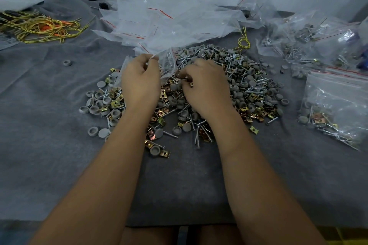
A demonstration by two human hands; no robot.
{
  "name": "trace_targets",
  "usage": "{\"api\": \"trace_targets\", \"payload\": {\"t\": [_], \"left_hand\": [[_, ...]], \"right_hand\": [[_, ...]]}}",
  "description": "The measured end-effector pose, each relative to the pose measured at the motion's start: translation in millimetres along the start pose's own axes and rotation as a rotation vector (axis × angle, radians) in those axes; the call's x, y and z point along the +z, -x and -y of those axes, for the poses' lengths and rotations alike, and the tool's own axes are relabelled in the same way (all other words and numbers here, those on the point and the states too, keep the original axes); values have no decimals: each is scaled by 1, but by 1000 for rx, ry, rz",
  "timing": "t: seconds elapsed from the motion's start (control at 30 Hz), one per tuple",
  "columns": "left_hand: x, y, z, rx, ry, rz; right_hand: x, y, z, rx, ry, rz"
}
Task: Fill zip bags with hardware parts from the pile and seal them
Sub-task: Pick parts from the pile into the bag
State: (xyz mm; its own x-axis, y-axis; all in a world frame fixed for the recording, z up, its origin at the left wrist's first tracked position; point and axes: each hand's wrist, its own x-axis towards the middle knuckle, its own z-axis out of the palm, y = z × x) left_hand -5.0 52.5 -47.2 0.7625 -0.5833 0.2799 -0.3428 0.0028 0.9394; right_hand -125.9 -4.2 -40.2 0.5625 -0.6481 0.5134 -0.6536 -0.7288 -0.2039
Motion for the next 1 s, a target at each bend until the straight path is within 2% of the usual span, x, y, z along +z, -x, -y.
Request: {"api": "trace_targets", "payload": {"t": [0.07,0.17,0.3,0.77,1.0], "left_hand": [[0,-1,-1,1,16,-26],[-1,-2,-2,-13,33,-53],[1,-2,-2,-19,35,-39],[1,0,-2,-22,-6,-36],[-1,1,-3,-15,-22,-6]], "right_hand": [[-1,0,6,-87,-89,65],[3,1,12,-209,-96,261],[7,2,11,-194,-84,363],[-1,0,10,-107,-198,377],[2,-1,8,8,-357,276]]}}
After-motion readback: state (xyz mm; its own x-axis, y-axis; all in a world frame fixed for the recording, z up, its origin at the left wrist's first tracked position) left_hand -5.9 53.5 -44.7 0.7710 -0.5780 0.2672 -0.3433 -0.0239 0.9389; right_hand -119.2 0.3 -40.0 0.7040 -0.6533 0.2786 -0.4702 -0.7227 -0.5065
